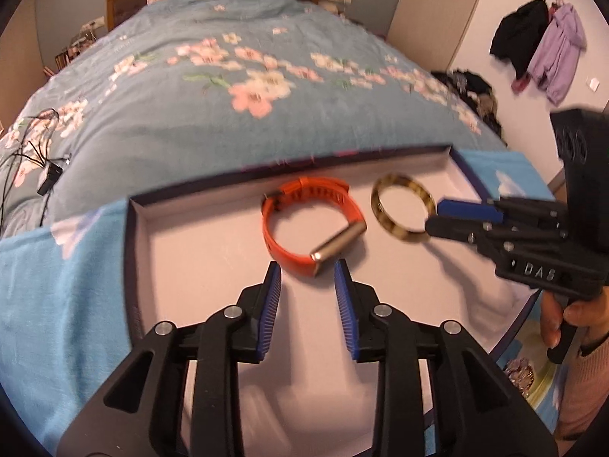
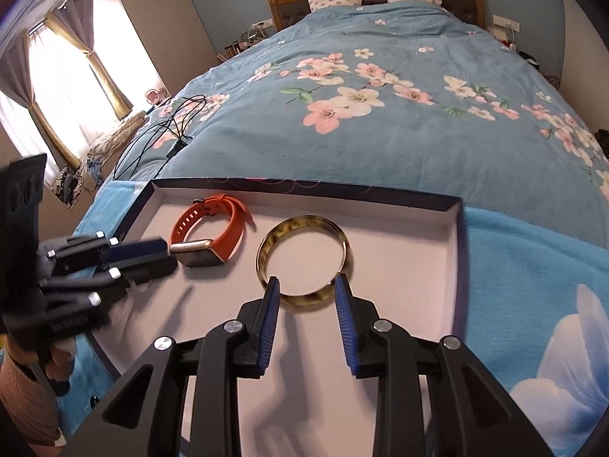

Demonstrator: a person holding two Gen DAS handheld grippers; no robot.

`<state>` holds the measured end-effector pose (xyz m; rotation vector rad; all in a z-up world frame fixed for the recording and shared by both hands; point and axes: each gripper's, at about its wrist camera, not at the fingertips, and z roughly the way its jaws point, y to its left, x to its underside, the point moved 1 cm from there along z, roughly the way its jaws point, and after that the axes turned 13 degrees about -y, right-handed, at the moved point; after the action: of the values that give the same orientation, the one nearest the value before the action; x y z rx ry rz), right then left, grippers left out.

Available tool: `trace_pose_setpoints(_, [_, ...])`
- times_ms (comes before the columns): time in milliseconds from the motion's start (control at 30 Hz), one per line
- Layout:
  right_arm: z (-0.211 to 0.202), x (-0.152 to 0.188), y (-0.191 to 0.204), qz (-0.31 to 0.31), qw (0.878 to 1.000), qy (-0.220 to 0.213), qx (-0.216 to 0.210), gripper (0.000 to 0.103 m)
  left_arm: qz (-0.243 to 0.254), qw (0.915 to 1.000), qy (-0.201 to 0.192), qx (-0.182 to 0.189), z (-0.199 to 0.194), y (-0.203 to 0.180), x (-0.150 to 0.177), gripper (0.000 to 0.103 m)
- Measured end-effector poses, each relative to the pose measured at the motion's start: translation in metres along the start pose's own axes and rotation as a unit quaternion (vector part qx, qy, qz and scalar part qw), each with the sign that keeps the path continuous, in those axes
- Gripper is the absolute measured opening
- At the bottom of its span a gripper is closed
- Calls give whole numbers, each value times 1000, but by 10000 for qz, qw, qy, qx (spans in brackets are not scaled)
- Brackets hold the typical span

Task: Organize jewelry
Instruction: 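Carry the watch with the left tool into the box while the right tool carries the bangle there, then grasp the clear crystal bead bracelet with the right tool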

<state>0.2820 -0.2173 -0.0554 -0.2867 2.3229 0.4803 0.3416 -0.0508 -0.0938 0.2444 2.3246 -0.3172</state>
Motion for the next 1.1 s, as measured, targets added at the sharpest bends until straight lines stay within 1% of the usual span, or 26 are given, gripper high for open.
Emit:
trace_pose_setpoints(67, [3,-1,2,46,10000,-9,-15,28,-23,10000,91,-6,6,1,3,29])
trace_pose_setpoints(133, [5,-3,2,102,9999,-52,11,28,-66,9999,67,-34,6,1,1,29])
trace_pose_setpoints(200, [5,-4,1,191,9998,-96,-57,29,-123,9999,55,-78,8,3,-1,29])
trace_pose_setpoints(333, [-9,-5,-1,218,9993,-288,-55,34,-206,9998,8,-84,8,8,-2,31])
trace_pose_setpoints(433, [-32,0,4,39,9988,-451,-180,36,-194,9995,-261,-16,-7,7,-2,31])
trace_pose_setpoints(500, [-54,6,11,-215,9977,-578,-280,42,-135,9988,-462,59,-24,4,0,35])
trace_pose_setpoints(567, [-75,15,18,-465,9961,-674,-338,42,-71,9977,-651,171,-42,-1,3,37])
trace_pose_setpoints(633, [-94,26,23,-650,9944,-746,-370,42,-43,9960,-844,302,-63,-5,7,41])
trace_pose_setpoints(733, [-118,46,26,-817,9930,-741,-415,42,64,9938,-1034,415,-93,-13,23,43])
trace_pose_setpoints(833, [-134,70,28,-879,9928,-653,-489,40,140,9930,-1061,496,-113,-20,43,44])
trace_pose_setpoints(900, [-139,86,30,-895,9933,-553,-475,33,110,9928,-1046,578,-125,-23,59,44])
trace_pose_setpoints(1000, [-142,105,33,-857,9945,-434,-426,29,11,9923,-1090,585,-139,-24,82,45])
trace_pose_setpoints(1100, [-142,124,39,-871,9949,-344,-369,29,-18,9922,-1086,608,-150,-27,103,45])
